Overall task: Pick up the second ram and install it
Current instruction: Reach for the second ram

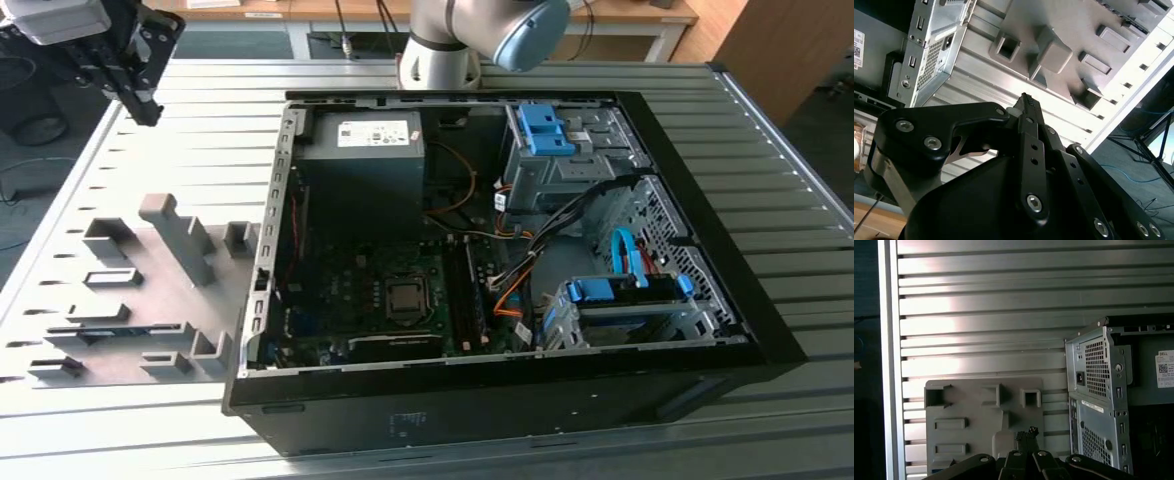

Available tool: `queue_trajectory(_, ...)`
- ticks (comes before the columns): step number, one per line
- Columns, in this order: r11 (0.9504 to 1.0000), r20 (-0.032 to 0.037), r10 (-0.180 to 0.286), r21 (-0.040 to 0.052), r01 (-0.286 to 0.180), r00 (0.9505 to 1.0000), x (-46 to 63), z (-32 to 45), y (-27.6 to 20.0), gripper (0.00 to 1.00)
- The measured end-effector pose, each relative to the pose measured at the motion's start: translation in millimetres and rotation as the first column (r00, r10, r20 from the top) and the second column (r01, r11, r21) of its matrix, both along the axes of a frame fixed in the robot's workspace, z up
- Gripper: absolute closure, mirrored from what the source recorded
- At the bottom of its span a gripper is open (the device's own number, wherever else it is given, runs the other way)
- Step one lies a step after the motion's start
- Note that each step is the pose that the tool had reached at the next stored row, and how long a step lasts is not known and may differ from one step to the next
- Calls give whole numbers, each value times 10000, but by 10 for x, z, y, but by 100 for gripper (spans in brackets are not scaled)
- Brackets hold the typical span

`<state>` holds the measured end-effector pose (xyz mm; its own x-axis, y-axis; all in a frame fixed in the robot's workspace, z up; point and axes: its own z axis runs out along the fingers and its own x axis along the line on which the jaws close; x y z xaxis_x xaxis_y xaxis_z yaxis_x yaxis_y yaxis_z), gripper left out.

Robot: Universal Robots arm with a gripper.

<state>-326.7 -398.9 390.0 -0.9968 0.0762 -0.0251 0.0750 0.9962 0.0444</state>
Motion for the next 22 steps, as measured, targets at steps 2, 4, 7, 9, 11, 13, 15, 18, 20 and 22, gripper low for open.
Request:
queue_trajectory(2, 10000, 0, 0, 0, 0, 10000, -46, -2, 0, 89)
queue_trajectory(4, 10000, 0, 0, 0, 0, 10000, -88, -4, 0, 89)
queue_trajectory(7, 10000, 0, 0, 0, 0, 10000, -149, -6, 0, 89)
queue_trajectory(9, 10000, -1, -1, -1, 1, 10000, -191, -8, 0, 89)
queue_trajectory(11, 10000, 0, -1, 0, 1, 10000, -232, -10, 0, 89)
queue_trajectory(13, 10000, 0, 0, 0, 0, 10000, -272, -11, 0, 89)
queue_trajectory(15, 10000, 0, 1, 0, -1, 10000, -314, -12, 0, 89)
queue_trajectory(18, 10000, -1, 0, 0, 0, 10000, -374, -14, 0, 89)
queue_trajectory(20, 10000, -1, 0, 0, 0, 10000, -414, -16, 0, 89)
queue_trajectory(22, 10000, 0, -1, 0, 1, 10000, -457, -18, 0, 89)
